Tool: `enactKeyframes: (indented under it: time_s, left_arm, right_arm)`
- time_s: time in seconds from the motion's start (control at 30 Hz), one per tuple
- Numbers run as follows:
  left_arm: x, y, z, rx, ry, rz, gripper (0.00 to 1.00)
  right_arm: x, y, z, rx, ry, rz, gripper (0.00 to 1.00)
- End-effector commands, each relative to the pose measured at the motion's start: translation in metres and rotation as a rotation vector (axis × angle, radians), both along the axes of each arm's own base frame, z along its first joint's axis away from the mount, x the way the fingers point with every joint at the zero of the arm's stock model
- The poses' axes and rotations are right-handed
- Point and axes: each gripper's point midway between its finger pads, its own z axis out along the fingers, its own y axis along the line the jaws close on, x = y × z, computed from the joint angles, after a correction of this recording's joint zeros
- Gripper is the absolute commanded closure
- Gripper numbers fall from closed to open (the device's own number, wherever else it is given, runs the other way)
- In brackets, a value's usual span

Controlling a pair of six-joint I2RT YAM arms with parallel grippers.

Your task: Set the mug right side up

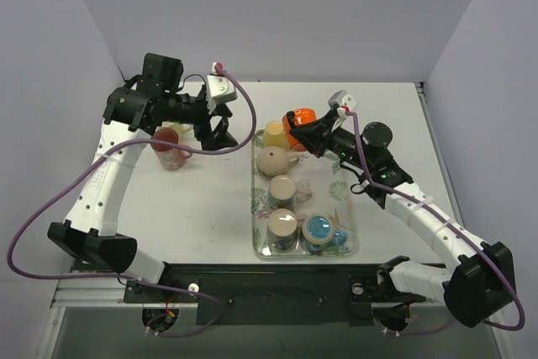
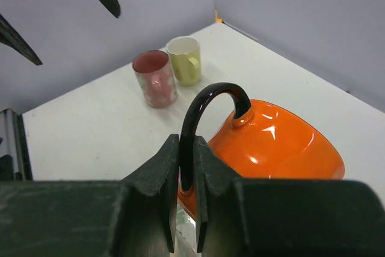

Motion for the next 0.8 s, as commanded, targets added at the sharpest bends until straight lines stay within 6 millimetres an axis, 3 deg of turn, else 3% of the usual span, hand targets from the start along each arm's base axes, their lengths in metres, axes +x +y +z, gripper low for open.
enactKeyframes:
  time_s: [0.0,0.17,0.4,0.77]
  left_arm:
    - [-0.015,-0.021,0.031,-0.129,0.002,-0.097,0.09]
    - [-0.014,-0.055,0.038,-0.209,0.019,-0.211,0.08]
    - [0.017,-0.076,0.015,-0.209,0.034,-0.275,0.08]
    - [-0.013,-0.107,-0.022,-0.198,0.192,-0.411,0.10]
  right_arm:
    - [-0.045,0.014,0.083,0.188,-0.245,0.158,1.00]
    - [-0.071,0.022,0.096,0.202,-0.283,0.215,1.00]
    - [-0.082,0.029,0.102,0.193,-0.311,0.242,1.00]
    - [-0.078,0.031,0.092,0.154,-0.293,0.230,1.00]
